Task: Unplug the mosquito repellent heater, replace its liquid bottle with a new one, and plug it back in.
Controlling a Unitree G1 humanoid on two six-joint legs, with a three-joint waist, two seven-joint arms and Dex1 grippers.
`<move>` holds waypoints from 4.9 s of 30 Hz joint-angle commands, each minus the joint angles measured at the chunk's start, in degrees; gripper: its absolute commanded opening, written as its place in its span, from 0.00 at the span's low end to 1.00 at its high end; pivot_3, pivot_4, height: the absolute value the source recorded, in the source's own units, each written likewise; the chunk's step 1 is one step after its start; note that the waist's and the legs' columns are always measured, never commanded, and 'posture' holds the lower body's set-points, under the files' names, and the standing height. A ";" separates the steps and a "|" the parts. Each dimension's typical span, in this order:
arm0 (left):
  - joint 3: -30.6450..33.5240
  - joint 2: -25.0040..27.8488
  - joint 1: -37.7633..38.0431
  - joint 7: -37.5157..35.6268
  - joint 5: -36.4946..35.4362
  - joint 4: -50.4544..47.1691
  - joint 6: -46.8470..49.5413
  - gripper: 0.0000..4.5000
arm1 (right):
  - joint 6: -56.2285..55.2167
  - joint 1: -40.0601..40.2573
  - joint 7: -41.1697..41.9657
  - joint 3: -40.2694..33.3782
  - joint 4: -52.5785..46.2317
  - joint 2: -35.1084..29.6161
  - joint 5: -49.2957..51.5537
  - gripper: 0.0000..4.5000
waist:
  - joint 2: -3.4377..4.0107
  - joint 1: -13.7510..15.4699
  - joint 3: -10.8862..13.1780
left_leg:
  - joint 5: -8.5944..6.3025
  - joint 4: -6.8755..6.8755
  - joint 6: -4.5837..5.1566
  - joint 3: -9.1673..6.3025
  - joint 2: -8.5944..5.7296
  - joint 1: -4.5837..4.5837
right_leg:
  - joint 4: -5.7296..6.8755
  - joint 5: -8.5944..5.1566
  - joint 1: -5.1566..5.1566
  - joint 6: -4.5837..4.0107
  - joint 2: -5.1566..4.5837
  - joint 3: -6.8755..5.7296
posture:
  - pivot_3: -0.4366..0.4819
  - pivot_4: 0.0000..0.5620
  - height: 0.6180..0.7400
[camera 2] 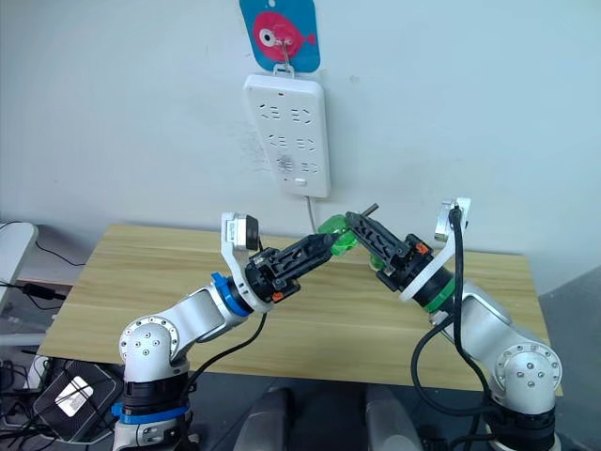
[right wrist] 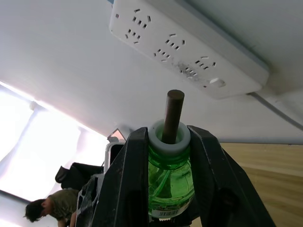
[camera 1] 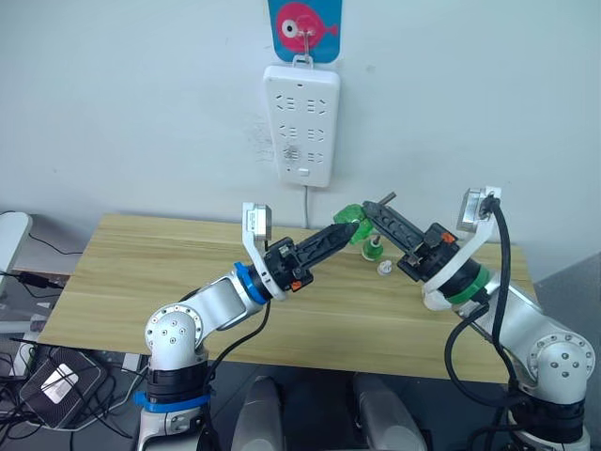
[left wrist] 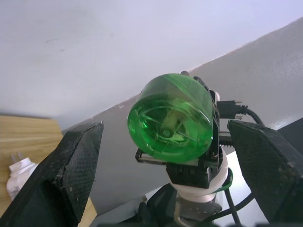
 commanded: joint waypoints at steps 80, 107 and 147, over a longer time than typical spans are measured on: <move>-11.88 12.21 3.36 -9.88 6.83 -7.61 -9.04 0.53 | -2.25 5.28 9.46 -2.50 4.65 -20.58 4.26 0.81 | 0.01 0.44 -0.40 | -0.03 -0.02 0.09 0.06 -0.03 0.01 | -0.03 0.00 0.00 0.00 0.03 0.11 | 0.43 0.40 0.65; -29.07 23.02 4.34 -57.73 72.58 20.94 -95.21 0.53 | 34.25 -7.97 14.72 4.89 26.41 -30.98 -46.66 1.00 | 0.34 0.31 0.25 | -0.16 -0.19 0.33 0.41 0.01 0.16 | -0.21 0.00 -0.02 0.00 0.05 0.46 | 0.43 0.52 0.65; -26.86 25.24 8.08 -58.02 70.94 9.87 -76.50 0.53 | 34.26 -9.53 26.10 6.55 31.61 -18.97 -68.41 0.66 | 0.50 0.11 0.72 | -0.21 -0.31 0.42 0.39 0.02 0.12 | -0.38 -0.01 -0.04 0.01 0.07 0.44 | 0.46 0.53 0.65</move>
